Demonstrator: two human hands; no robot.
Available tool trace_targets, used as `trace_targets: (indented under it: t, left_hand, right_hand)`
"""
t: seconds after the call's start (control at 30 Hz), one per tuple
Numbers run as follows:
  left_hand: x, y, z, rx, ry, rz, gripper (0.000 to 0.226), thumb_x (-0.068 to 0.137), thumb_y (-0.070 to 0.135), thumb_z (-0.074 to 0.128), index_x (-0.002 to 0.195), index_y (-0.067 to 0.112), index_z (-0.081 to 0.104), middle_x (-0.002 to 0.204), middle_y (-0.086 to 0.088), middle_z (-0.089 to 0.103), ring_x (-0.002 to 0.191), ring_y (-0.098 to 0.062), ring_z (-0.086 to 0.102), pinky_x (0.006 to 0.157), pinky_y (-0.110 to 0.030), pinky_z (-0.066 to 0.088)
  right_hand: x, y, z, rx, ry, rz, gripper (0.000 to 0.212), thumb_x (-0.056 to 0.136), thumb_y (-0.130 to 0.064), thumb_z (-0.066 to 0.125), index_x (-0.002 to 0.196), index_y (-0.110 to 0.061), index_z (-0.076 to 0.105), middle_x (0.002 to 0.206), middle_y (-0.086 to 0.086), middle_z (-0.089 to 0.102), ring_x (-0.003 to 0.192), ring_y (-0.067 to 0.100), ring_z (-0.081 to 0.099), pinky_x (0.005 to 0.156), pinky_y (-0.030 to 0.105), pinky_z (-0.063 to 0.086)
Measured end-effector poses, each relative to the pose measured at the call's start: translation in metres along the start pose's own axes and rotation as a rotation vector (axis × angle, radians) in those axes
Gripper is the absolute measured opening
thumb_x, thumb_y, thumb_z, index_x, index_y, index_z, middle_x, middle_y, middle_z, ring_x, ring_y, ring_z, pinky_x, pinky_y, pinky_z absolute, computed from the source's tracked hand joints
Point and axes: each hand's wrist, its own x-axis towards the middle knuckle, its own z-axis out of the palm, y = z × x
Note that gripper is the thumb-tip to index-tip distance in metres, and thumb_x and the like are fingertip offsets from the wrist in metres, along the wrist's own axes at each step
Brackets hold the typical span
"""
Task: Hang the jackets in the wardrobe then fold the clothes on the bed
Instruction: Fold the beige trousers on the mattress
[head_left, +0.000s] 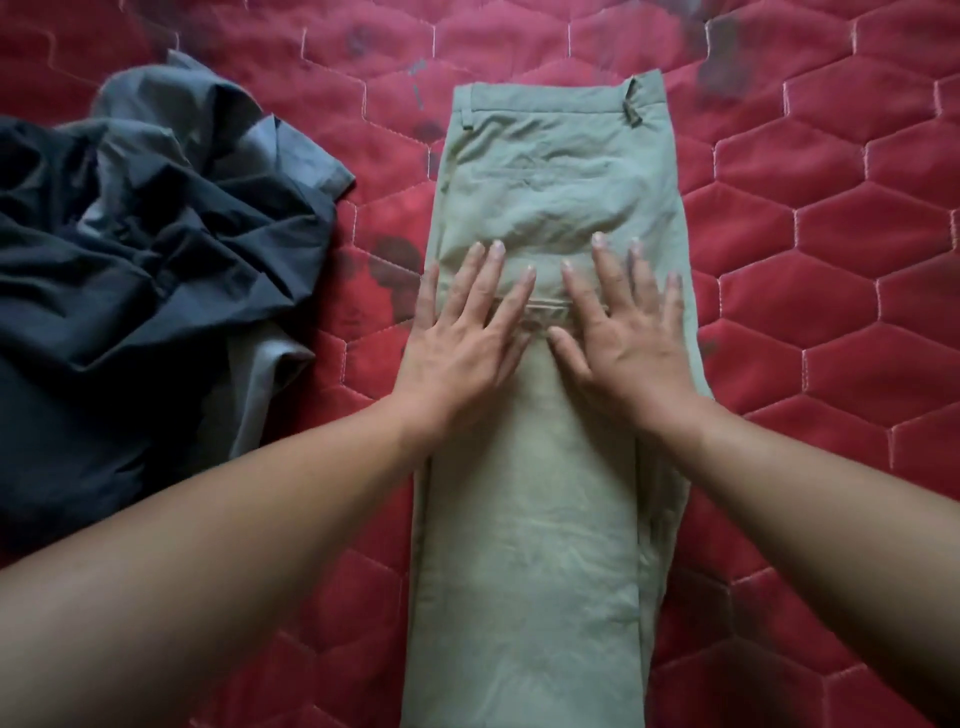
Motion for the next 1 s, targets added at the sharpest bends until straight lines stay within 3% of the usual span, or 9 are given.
trace_targets:
  t: [0.17,0.27,0.4,0.57,0.77,0.93,1.0]
  left_hand:
    - [0.045,-0.019,0.016,0.044,-0.060,-0.069,0.072,0.097,0.064,0.019,0.160,0.029,0.010,0.167,-0.019,-0.004,0.154,-0.034,-0.005,0.123,-0.055,0.005]
    - [0.047,-0.017,0.012,0.027,-0.091,-0.080,0.072,0.096,0.065,0.019,0.159,0.032,0.013,0.167,-0.017,-0.001,0.155,-0.032,-0.004,0.123,-0.055,0.006]
    - [0.082,-0.023,-0.010,-0.006,-0.073,-0.083,0.067,0.098,0.064,0.019,0.158,0.035,0.015,0.164,-0.019,0.011,0.155,-0.031,0.003,0.123,-0.053,0.004]
    - [0.156,-0.043,-0.007,-0.013,-0.069,-0.109,0.070,0.098,0.066,0.022,0.159,0.035,0.009,0.166,-0.020,-0.004,0.154,-0.035,-0.009,0.123,-0.053,-0.004]
    - [0.168,-0.049,0.014,-0.044,0.080,-0.141,0.070,0.092,0.068,0.023,0.156,0.040,0.021,0.166,-0.019,0.010,0.154,-0.036,0.006,0.124,-0.052,0.004]
    - [0.174,-0.053,-0.013,-0.085,-0.143,-0.115,0.072,0.095,0.068,0.024,0.159,0.038,0.009,0.166,-0.018,-0.010,0.153,-0.033,-0.014,0.123,-0.053,-0.005]
    - [0.169,-0.052,-0.023,-0.144,-0.246,-0.118,0.071,0.098,0.066,0.028,0.159,0.036,0.008,0.166,-0.017,-0.012,0.153,-0.032,-0.014,0.123,-0.053,-0.003]
  right_hand:
    - [0.042,0.014,0.011,-0.049,-0.053,0.089,0.081,0.089,-0.080,0.022,0.158,-0.043,0.001,0.169,0.000,-0.012,0.152,0.040,-0.017,0.116,0.071,-0.008]
    - [0.043,0.015,0.008,-0.055,-0.104,0.096,0.080,0.087,-0.081,0.021,0.157,-0.046,0.003,0.169,-0.001,-0.010,0.153,0.040,-0.012,0.116,0.071,-0.005]
    - [0.070,0.023,-0.018,0.013,-0.066,0.130,0.075,0.088,-0.076,0.035,0.154,-0.043,0.020,0.165,0.004,0.011,0.150,0.040,0.011,0.115,0.070,0.016]
    - [0.140,0.038,-0.017,-0.015,-0.050,0.094,0.082,0.091,-0.079,0.024,0.160,-0.037,0.010,0.169,0.007,-0.007,0.154,0.037,-0.010,0.120,0.065,-0.001]
    - [0.153,0.045,0.011,-0.023,0.143,0.109,0.084,0.088,-0.085,0.018,0.158,-0.038,0.017,0.169,0.010,0.011,0.155,0.037,0.005,0.120,0.065,0.005]
    - [0.162,0.043,-0.014,-0.037,-0.116,0.099,0.090,0.083,-0.088,0.009,0.158,-0.040,-0.001,0.168,0.008,-0.015,0.153,0.036,-0.017,0.118,0.067,-0.006]
    - [0.154,0.040,-0.024,-0.003,-0.224,0.107,0.089,0.086,-0.085,0.014,0.159,-0.038,-0.004,0.168,0.008,-0.018,0.153,0.036,-0.019,0.119,0.066,-0.005]
